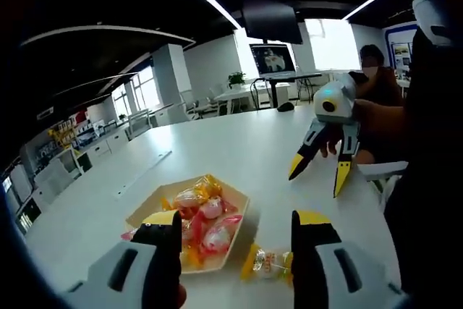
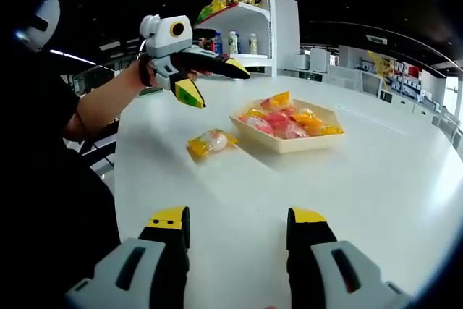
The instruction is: Pick up the marshmallows scattered on the table and place them into the bowl on the table
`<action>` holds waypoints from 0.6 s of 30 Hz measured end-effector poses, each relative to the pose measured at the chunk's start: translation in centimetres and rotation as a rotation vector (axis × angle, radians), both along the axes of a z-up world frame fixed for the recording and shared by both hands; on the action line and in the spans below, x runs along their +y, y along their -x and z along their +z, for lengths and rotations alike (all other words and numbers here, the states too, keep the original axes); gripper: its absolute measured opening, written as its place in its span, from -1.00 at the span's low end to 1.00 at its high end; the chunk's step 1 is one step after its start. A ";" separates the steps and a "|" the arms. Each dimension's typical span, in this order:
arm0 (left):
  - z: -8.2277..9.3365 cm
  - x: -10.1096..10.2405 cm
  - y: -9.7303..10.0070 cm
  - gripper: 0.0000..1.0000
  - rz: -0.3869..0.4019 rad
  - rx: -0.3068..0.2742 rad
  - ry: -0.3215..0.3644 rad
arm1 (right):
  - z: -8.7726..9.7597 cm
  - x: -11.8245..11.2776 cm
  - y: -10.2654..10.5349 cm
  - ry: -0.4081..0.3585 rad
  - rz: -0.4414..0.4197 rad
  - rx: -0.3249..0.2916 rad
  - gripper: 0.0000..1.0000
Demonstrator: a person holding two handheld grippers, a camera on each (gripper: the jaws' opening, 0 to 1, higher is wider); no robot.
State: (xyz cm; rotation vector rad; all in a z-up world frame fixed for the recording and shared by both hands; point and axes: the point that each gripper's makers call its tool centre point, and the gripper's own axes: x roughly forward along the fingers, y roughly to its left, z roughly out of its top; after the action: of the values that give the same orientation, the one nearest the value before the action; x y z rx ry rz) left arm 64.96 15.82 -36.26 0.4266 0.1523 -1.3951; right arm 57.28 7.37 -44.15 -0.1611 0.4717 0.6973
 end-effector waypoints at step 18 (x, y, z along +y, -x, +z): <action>-2.3 -0.3 2.8 0.14 -0.100 0.027 -0.068 | -0.2 0.0 0.1 0.004 -0.001 0.004 0.07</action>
State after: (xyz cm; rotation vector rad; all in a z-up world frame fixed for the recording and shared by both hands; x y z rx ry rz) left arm 62.17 15.49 -38.51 0.4773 0.2032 -1.4978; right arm 57.17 7.35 -44.31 -0.1630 0.4764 0.6964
